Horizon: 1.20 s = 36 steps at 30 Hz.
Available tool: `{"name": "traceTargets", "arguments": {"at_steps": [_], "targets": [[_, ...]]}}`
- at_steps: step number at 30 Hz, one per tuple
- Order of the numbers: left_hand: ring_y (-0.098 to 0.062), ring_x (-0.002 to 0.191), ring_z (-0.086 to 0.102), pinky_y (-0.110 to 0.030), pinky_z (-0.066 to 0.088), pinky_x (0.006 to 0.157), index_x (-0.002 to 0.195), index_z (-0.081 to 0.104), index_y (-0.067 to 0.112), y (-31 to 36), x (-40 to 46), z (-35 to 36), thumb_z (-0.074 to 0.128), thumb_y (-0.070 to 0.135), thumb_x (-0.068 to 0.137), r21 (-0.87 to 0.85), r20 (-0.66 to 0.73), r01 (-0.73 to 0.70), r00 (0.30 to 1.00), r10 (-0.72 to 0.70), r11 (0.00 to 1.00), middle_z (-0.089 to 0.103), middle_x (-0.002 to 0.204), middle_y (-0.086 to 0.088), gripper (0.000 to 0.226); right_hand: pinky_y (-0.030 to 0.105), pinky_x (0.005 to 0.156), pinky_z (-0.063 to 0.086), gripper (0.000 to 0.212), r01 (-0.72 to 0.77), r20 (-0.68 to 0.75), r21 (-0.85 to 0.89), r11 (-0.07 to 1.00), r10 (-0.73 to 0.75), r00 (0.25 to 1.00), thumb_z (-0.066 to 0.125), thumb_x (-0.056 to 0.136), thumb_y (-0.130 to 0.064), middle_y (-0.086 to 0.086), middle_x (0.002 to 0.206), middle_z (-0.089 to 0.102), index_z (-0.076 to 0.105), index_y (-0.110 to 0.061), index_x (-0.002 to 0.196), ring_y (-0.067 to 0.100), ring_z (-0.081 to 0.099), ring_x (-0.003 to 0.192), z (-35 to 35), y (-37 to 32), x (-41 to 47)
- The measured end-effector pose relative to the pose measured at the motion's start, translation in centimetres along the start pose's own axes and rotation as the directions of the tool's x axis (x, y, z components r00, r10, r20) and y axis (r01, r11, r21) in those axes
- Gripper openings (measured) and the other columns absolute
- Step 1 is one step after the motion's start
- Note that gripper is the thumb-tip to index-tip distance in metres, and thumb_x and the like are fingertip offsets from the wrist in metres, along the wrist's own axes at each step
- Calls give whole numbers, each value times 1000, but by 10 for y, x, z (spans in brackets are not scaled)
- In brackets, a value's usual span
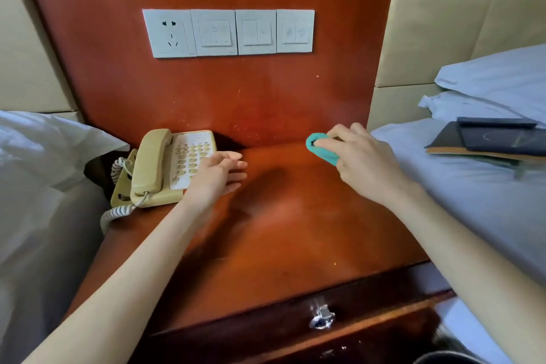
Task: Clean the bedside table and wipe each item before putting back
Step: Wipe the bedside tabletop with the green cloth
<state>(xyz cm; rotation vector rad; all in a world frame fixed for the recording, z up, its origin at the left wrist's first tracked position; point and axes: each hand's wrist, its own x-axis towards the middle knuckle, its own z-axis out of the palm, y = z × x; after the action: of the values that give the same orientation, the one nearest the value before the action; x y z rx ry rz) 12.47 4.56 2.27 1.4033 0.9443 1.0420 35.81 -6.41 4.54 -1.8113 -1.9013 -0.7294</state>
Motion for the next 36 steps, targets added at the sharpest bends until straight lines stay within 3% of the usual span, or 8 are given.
{"name": "traceTargets", "arguments": {"at_steps": [3,5,9,13,18,25,31,36], "targets": [[-12,80,65,-25,49,75,97,61,20,-4,-4,5,44,14,97,59,28,-40,999,38,997,69,95,3,18,29,63,34,47,42,241,-83,996,-21,970,56,84,-5,-9,102,51,56,-26,126,17,42,94,6,12,-37],[-11,79,65,-25,49,75,95,62,21,-7,-5,6,43,14,98,100,53,-60,997,55,993,69,94,4,21,30,80,39,47,-71,369,157,985,8,929,52,88,-5,-13,103,50,56,-27,129,13,43,96,9,18,-60],[-9,76,65,-23,49,72,92,63,22,-10,-6,5,42,14,98,136,76,-71,995,61,988,69,93,6,23,19,105,33,40,-281,374,501,819,88,923,48,94,1,-6,130,56,64,-23,123,5,49,120,8,17,-85],[-10,75,65,-23,50,71,88,63,24,-11,-4,0,41,15,99,154,77,-83,994,72,985,68,92,5,26,-1,95,28,47,-297,454,692,658,-78,887,47,95,0,-27,125,54,69,-39,110,-17,43,120,-7,-14,-93],[-9,73,64,-22,50,69,87,62,23,-12,-7,-2,39,14,100,202,87,-109,992,93,973,67,89,3,28,12,94,40,47,-284,439,814,506,-216,872,46,90,11,-3,115,68,76,-24,93,6,58,116,-20,-39,-113],[-8,72,64,-19,48,66,85,62,23,-16,-23,15,39,13,100,283,202,-242,961,189,928,68,84,3,29,33,86,47,59,-331,397,813,480,-41,917,41,79,19,-5,93,70,74,-29,72,20,65,93,-42,-28,-155],[-5,69,63,-16,49,65,81,65,24,-16,-44,37,44,12,99,168,280,-329,920,275,929,69,74,7,31,13,78,42,60,-439,397,754,489,193,897,37,80,23,-8,87,69,73,-24,69,8,63,84,-47,-19,-185],[-7,76,66,-22,51,75,84,66,25,-15,-64,45,45,16,100,233,395,-416,866,306,879,71,79,7,28,15,68,41,62,-474,333,775,417,368,868,44,86,14,-11,88,68,74,-40,77,9,58,78,-49,-7,-189]]}}
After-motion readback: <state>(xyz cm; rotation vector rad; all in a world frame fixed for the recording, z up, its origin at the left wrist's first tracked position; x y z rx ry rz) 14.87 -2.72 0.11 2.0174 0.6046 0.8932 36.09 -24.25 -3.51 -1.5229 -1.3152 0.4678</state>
